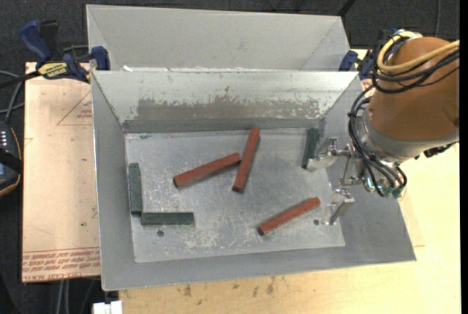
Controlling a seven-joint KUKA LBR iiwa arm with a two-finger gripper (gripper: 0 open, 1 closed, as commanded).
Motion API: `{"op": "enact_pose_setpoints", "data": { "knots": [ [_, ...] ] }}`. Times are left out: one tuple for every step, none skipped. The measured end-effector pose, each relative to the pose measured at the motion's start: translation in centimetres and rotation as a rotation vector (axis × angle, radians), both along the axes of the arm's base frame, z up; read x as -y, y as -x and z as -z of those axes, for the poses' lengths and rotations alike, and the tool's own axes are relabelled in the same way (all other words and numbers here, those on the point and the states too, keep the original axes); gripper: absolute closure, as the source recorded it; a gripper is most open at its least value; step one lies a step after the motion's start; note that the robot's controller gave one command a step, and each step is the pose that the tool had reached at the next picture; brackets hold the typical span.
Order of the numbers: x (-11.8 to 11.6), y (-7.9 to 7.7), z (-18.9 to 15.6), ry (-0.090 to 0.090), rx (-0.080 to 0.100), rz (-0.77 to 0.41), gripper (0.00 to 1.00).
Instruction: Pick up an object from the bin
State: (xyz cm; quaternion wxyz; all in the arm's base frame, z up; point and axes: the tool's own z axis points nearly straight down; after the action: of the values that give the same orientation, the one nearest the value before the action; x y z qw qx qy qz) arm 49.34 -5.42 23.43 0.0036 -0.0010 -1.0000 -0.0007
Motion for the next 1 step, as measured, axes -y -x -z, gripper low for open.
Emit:
{"op": "enact_pose_setpoints", "data": {
  "knots": [
    [-0.03, -0.15, -0.33, 0.001, 0.008, -0.002, 0.00]
  ]
}}
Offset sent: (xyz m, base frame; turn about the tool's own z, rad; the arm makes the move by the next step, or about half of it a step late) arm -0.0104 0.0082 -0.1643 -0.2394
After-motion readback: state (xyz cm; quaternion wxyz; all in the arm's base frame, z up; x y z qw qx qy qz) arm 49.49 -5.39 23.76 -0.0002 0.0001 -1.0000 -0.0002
